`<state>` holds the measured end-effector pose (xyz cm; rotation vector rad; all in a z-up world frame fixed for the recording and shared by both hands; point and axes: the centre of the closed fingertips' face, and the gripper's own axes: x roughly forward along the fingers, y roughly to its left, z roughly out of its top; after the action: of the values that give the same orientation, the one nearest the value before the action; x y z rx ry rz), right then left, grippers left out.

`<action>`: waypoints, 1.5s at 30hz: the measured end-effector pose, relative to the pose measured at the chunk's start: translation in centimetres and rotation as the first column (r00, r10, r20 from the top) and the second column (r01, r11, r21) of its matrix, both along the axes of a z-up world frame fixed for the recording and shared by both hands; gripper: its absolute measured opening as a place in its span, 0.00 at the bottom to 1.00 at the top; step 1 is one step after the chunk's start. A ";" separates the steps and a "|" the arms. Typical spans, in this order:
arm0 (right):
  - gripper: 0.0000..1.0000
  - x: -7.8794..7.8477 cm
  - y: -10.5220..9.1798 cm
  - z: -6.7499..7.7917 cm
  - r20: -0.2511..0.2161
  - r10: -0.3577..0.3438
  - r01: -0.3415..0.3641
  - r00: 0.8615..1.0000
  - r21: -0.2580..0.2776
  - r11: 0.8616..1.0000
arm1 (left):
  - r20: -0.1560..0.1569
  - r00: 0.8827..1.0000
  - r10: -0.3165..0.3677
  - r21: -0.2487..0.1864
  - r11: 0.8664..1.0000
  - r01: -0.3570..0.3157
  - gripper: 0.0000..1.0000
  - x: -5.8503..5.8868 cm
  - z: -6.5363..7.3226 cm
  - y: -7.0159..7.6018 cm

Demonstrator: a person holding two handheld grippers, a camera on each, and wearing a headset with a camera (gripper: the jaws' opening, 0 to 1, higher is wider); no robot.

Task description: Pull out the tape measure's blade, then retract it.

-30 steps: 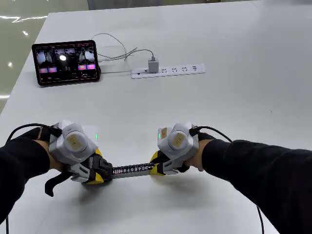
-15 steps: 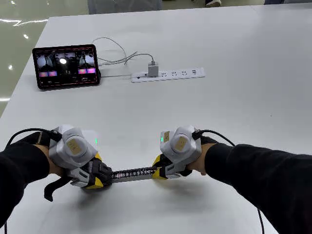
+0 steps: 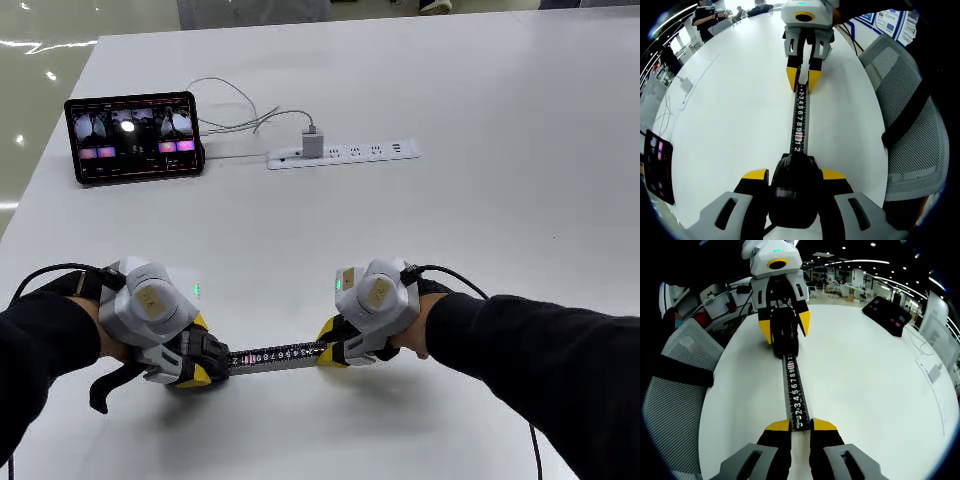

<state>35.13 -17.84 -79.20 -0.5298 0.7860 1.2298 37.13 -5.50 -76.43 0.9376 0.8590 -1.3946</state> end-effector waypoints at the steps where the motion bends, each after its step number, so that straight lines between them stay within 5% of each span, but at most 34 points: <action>1: 0.09 0.0 -0.1 0.0 0.000 0.000 0.000 1.000 0.001 1.000 | 0.000 1.000 0.000 0.000 1.000 0.000 0.33 0.0 0.0 0.0; 45: 0.08 -0.3 -1.9 0.0 -0.010 -0.020 0.020 1.000 -0.003 1.000 | 0.003 1.000 0.001 0.001 1.000 -0.001 0.33 0.0 -0.2 0.0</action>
<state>34.83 -19.72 -79.20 -0.5175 0.8005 1.2140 37.15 -5.49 -76.59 0.9402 0.8579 -1.3915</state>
